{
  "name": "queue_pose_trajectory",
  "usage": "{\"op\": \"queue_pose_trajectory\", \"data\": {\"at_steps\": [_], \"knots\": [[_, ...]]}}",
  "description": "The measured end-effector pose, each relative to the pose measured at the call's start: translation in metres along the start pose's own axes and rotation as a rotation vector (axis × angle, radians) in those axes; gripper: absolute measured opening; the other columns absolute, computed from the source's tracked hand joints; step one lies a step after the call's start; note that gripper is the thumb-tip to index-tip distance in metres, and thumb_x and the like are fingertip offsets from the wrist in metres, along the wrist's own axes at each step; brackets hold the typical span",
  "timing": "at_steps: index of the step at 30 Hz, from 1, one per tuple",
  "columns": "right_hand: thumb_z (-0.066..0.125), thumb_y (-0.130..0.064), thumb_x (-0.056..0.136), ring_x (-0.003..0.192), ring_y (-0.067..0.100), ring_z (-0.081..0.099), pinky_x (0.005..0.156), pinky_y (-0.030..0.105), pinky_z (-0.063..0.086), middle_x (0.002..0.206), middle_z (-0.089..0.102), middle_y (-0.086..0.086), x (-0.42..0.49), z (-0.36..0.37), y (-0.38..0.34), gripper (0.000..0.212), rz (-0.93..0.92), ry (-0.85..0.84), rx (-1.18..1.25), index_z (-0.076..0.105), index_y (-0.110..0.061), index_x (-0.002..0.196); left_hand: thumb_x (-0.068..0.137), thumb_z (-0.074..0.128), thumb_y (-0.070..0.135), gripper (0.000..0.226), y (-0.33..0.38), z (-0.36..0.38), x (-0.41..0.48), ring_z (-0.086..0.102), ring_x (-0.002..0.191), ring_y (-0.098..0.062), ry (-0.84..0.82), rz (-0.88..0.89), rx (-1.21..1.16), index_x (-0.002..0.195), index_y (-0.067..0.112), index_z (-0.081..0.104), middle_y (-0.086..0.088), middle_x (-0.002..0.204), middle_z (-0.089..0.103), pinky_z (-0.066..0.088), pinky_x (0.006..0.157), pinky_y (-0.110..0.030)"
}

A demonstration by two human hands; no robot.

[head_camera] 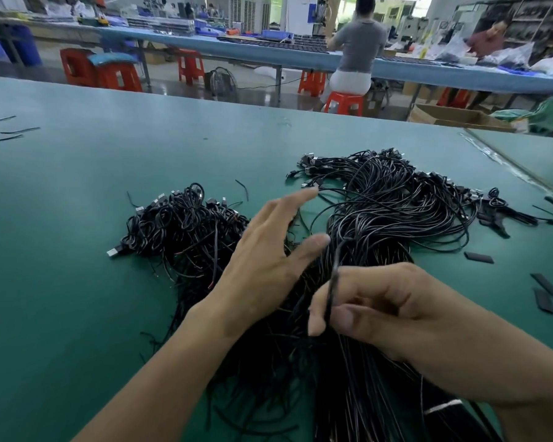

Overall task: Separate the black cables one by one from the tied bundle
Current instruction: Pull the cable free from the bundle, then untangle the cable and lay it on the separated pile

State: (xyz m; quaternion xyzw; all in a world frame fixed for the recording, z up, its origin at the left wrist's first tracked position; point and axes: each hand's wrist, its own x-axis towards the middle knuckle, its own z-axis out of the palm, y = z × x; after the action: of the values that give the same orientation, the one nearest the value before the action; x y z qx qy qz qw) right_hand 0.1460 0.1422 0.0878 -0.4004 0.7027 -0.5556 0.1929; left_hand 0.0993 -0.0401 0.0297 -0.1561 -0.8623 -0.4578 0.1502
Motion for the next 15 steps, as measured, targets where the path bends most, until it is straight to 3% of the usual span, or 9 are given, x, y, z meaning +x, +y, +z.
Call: {"op": "queue_pose_trajectory", "data": {"at_steps": [2, 5, 7, 8, 10, 12, 14, 15], "knots": [[0.051, 0.001, 0.097, 0.080, -0.006, 0.063, 0.077, 0.005, 0.044, 0.088, 0.070, -0.010, 0.001, 0.004, -0.004, 0.036, -0.005, -0.005, -0.022, 0.062, -0.029, 0.081, 0.088, 0.063, 0.045, 0.061, 0.001, -0.002, 0.000, 0.037, 0.138, 0.000, -0.133, 0.101, -0.014, 0.143, 0.053, 0.037, 0.023, 0.147, 0.043, 0.034, 0.115, -0.038], [0.051, -0.009, 0.099, 0.090, -0.001, 0.064, 0.086, 0.010, 0.043, 0.092, 0.069, -0.017, 0.002, 0.010, -0.011, 0.028, 0.010, -0.065, -0.077, 0.064, -0.029, 0.084, 0.082, 0.048, 0.052, 0.050, 0.000, 0.004, -0.001, 0.037, 0.137, 0.000, -0.343, 0.173, 0.024, 0.131, 0.046, 0.059, 0.019, 0.144, 0.049, 0.025, 0.114, -0.022], [0.051, -0.012, 0.100, 0.087, -0.004, 0.064, 0.082, 0.007, 0.043, 0.089, 0.070, -0.018, 0.004, 0.016, -0.017, 0.026, 0.028, -0.074, -0.091, 0.065, -0.030, 0.086, 0.089, 0.055, 0.043, 0.029, 0.002, 0.012, -0.003, 0.054, 0.123, -0.006, -0.250, 0.132, -0.068, 0.102, 0.028, 0.076, 0.008, 0.126, 0.065, 0.038, 0.109, -0.033], [0.052, -0.009, 0.099, 0.079, -0.008, 0.063, 0.074, 0.003, 0.044, 0.082, 0.070, -0.017, 0.005, 0.018, -0.019, 0.028, 0.035, -0.039, -0.079, 0.066, -0.028, 0.085, 0.092, 0.055, 0.040, 0.030, 0.003, 0.014, -0.002, 0.063, 0.110, -0.010, -0.165, 0.060, -0.182, 0.087, 0.020, 0.077, 0.003, 0.111, 0.072, 0.046, 0.101, -0.041], [0.053, -0.008, 0.096, 0.054, -0.009, 0.055, 0.053, -0.001, 0.038, 0.063, 0.062, -0.011, 0.006, 0.014, -0.015, 0.025, 0.061, 0.145, -0.056, 0.072, -0.021, 0.085, 0.096, 0.048, 0.047, 0.053, 0.005, 0.012, 0.001, 0.071, 0.088, -0.018, 0.057, -0.114, -0.406, 0.064, 0.011, 0.069, -0.005, 0.083, 0.075, 0.053, 0.089, -0.047], [0.054, -0.015, 0.097, 0.043, 0.000, 0.043, 0.043, 0.008, 0.032, 0.051, 0.048, -0.012, 0.003, 0.003, -0.001, 0.023, 0.157, 0.448, -0.115, 0.074, -0.022, 0.089, 0.100, 0.037, 0.055, 0.071, 0.003, 0.001, 0.006, 0.066, 0.062, -0.022, 0.261, -0.255, -0.471, 0.053, 0.010, 0.065, -0.005, 0.060, 0.069, 0.054, 0.078, -0.042], [0.054, -0.017, 0.100, 0.042, 0.005, 0.033, 0.042, 0.020, 0.028, 0.048, 0.041, -0.012, -0.001, -0.011, 0.015, 0.023, 0.304, 0.767, -0.269, 0.073, -0.026, 0.090, 0.103, 0.040, 0.052, 0.064, 0.004, -0.011, 0.008, 0.043, 0.038, -0.014, 0.292, -0.324, -0.531, 0.054, 0.016, 0.062, 0.006, 0.043, 0.046, 0.052, 0.058, -0.034], [0.054, -0.016, 0.099, 0.040, 0.006, 0.034, 0.042, 0.021, 0.030, 0.047, 0.044, -0.013, -0.004, -0.019, 0.021, 0.022, 0.362, 0.898, -0.406, 0.071, -0.026, 0.091, 0.101, 0.047, 0.047, 0.052, 0.007, -0.015, 0.008, 0.034, 0.036, -0.009, 0.243, -0.338, -0.537, 0.062, 0.018, 0.065, 0.010, 0.044, 0.036, 0.045, 0.049, -0.030]]}}
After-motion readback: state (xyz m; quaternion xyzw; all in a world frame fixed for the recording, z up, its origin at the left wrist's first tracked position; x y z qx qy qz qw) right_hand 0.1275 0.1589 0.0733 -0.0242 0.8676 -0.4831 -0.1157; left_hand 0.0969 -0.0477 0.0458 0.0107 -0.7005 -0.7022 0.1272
